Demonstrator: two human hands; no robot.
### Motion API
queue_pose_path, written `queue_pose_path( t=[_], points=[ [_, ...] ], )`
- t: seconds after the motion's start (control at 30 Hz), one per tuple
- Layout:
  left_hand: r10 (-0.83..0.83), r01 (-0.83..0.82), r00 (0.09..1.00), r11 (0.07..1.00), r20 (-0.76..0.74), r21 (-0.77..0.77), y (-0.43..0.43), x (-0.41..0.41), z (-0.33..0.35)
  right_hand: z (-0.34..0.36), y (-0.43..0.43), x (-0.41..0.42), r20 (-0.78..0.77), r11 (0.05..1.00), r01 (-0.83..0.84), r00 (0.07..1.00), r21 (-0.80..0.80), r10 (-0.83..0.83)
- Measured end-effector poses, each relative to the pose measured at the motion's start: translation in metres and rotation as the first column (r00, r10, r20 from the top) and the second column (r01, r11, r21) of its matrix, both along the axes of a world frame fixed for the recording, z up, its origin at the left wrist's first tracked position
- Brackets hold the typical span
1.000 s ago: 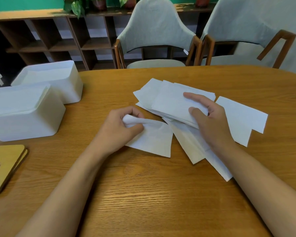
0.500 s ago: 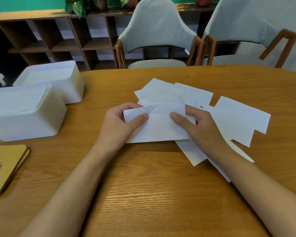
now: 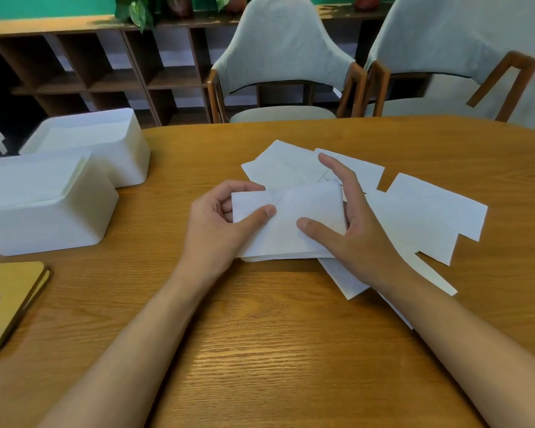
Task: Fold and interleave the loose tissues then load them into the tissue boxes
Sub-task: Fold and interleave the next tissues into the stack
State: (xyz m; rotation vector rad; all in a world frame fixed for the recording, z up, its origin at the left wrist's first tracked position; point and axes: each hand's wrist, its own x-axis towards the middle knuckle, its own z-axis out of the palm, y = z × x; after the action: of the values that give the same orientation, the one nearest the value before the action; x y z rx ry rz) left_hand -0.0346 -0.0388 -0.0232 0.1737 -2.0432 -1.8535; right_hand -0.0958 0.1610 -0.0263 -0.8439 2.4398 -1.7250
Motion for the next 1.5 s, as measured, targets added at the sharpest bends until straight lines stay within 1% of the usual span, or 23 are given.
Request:
queue_pose_path(
  t=[0.13, 0.23, 0.3, 0.37, 0.4, 0.43, 0.47, 0.53, 0.6, 0.63, 0.67, 0.73, 0.8, 0.97, 1.07, 1.13, 1.27, 1.33, 1.37, 1.4, 1.43, 1.47, 1.5],
  points=[
    [-0.02, 0.02, 1.0, 1.0, 0.002, -0.003, 0.0, 0.0, 0.0, 0.001, 0.0, 0.0, 0.01, 1.0, 0.009, 1.0, 0.009, -0.01],
    [-0.014, 0.014, 1.0, 0.999, 0.001, -0.048, 0.001, 0.0, -0.001, -0.001, 0.001, -0.002, -0.007, 1.0, 0.002, 1.0, 0.01, -0.002],
    [0.04, -0.043, 0.999, 0.985, -0.019, -0.166, 0.0, -0.001, -0.005, -0.001, 0.002, -0.002, -0.025, 1.0, 0.005, 1.0, 0.001, -0.005],
    [0.104, -0.114, 0.993, 0.939, -0.049, -0.325, -0.003, -0.003, -0.009, 0.0, 0.003, -0.002, -0.033, 0.999, 0.017, 0.999, -0.035, -0.018],
    [0.118, -0.129, 0.992, 0.929, -0.053, -0.348, -0.004, -0.003, -0.009, 0.001, 0.005, -0.003, -0.027, 0.998, 0.017, 0.999, -0.067, -0.019],
    [0.114, -0.119, 0.993, 0.941, -0.035, -0.317, -0.004, -0.003, -0.007, 0.003, 0.006, -0.003, -0.01, 0.994, 0.015, 1.0, -0.107, -0.016],
    [0.093, -0.091, 0.996, 0.967, -0.002, -0.239, -0.004, -0.002, -0.005, 0.005, 0.007, -0.004, 0.012, 0.989, 0.01, 1.0, -0.147, -0.008],
    [0.011, -0.009, 0.996, 1.0, 0.088, -0.03, -0.003, -0.001, -0.002, 0.007, 0.009, -0.003, 0.04, 0.979, -0.005, 0.999, -0.204, 0.014],
    [-0.079, 0.06, 0.989, 0.988, 0.127, 0.145, -0.001, -0.001, 0.0, 0.009, 0.012, -0.004, 0.046, 0.978, -0.016, 0.999, -0.208, 0.026],
    [-0.123, 0.097, 0.985, 0.974, 0.12, 0.203, 0.001, -0.001, 0.0, 0.01, 0.013, -0.005, 0.037, 0.983, -0.02, 0.999, -0.181, 0.027],
    [-0.155, 0.129, 0.983, 0.965, 0.099, 0.227, 0.003, -0.001, 0.0, 0.011, 0.014, -0.005, 0.018, 0.989, -0.029, 0.999, -0.144, 0.032],
    [-0.17, 0.157, 0.984, 0.971, 0.056, 0.181, 0.008, 0.0, 0.002, 0.013, 0.019, -0.006, -0.016, 0.996, -0.052, 0.999, -0.071, 0.051],
    [-0.153, 0.148, 0.988, 0.978, 0.027, 0.144, 0.015, -0.001, 0.004, 0.019, 0.024, -0.008, -0.039, 0.996, -0.087, 0.995, -0.021, 0.086],
    [-0.095, 0.087, 0.995, 0.976, 0.031, 0.2, 0.027, -0.015, 0.003, 0.036, 0.039, -0.015, -0.01, 0.981, -0.193, 0.981, -0.003, 0.193],
    [-0.12, 0.112, 0.992, 0.974, 0.027, 0.195, 0.036, -0.019, 0.005, 0.035, 0.051, -0.017, 0.007, 0.983, -0.178, 0.984, 0.054, 0.178],
    [-0.159, 0.15, 0.987, 0.971, 0.033, 0.184, 0.043, -0.021, 0.006, 0.03, 0.061, -0.018, 0.025, 0.993, -0.114, 0.993, 0.036, 0.113],
    [-0.218, 0.214, 0.976, 0.968, 0.02, 0.132, 0.064, -0.028, 0.009, 0.022, 0.077, -0.024, 0.09, 0.999, 0.015, 0.996, -0.029, -0.013],
    [-0.19, 0.187, 0.982, 0.978, 0.015, 0.096, 0.076, -0.034, 0.007, 0.022, 0.084, -0.027, 0.083, 0.997, 0.064, 0.995, -0.04, -0.06],
    [-0.144, 0.143, 0.99, 0.989, 0.012, 0.036, 0.08, -0.037, 0.005, 0.022, 0.088, -0.03, 0.073, 0.995, 0.081, 0.994, -0.053, -0.077],
    [-0.086, 0.085, 0.996, 0.994, 0.001, -0.067, 0.082, -0.039, 0.002, 0.021, 0.094, -0.033, 0.065, 0.992, 0.104, 0.993, -0.073, -0.099],
    [-0.038, 0.033, 0.999, 0.979, -0.021, -0.2, 0.083, -0.041, -0.002, 0.019, 0.099, -0.037, 0.052, 0.987, 0.131, 0.991, -0.094, -0.127],
    [-0.026, 0.009, 0.998, 0.947, -0.05, -0.322, 0.084, -0.041, -0.005, 0.017, 0.105, -0.042, 0.039, 0.981, 0.163, 0.986, -0.109, -0.159],
    [-0.057, 0.017, 0.995, 0.904, -0.083, -0.427, 0.085, -0.04, -0.007, 0.014, 0.11, -0.046, 0.028, 0.974, 0.196, 0.981, -0.115, -0.194]
  ],
)
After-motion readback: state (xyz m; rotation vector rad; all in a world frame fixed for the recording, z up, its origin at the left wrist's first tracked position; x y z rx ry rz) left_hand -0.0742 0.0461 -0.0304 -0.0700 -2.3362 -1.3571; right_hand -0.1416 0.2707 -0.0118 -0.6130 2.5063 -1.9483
